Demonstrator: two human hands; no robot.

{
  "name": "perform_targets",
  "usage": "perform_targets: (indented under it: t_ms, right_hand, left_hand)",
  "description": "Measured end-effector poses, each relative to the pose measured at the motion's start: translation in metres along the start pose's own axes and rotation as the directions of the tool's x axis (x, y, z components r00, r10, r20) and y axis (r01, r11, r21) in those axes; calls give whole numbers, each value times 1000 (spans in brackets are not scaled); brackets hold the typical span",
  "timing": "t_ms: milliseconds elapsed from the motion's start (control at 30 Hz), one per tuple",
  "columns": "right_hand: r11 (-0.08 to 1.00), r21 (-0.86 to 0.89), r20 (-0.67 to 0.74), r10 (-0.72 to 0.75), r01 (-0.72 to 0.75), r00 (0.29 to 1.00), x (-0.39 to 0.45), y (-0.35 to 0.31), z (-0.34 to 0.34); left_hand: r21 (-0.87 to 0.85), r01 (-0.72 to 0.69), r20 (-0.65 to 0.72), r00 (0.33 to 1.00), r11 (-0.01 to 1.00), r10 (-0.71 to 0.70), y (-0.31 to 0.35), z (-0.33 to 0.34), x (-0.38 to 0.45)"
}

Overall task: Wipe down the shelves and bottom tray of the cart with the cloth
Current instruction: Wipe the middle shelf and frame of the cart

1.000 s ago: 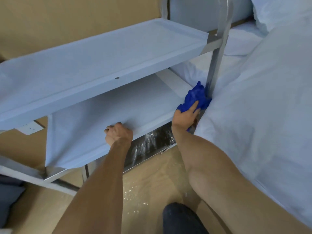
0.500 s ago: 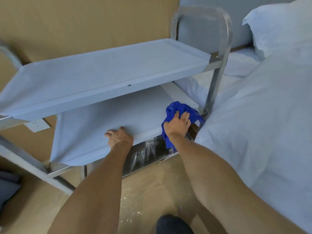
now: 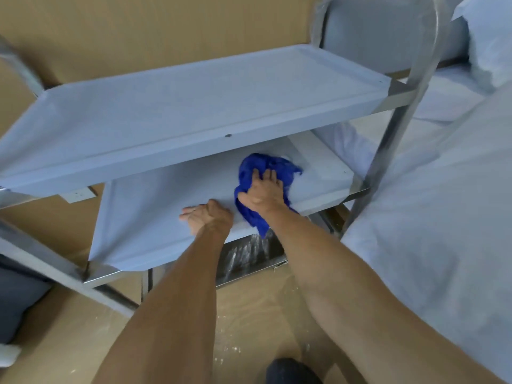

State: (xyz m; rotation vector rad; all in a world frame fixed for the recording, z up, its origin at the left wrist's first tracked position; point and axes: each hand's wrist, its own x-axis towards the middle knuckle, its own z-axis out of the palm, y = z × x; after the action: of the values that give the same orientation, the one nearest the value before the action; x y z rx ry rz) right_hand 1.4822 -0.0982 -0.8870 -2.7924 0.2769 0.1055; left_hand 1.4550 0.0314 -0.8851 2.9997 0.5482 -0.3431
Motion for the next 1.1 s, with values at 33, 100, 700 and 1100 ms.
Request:
perform_targets:
  t_ms: [33, 100, 700, 1100]
  right_hand:
    - [996, 11, 26, -92, 91, 995, -10, -24, 11]
    - [988, 41, 64, -150, 147, 987, -22, -45, 18]
    - [897, 102, -194, 442, -430, 876, 3, 148, -40]
    - [999, -7, 60, 34, -34, 998, 11, 12, -14]
  left_hand:
    - [-17, 13, 1, 1000, 1000, -13, -2, 0, -1]
    - [-41, 30, -16, 999, 999, -30, -5, 0, -3]
    - [-256, -125, -139, 986, 958, 91, -55, -21, -19]
    - [-191, -42, -102, 995, 981, 23, -124, -4, -1]
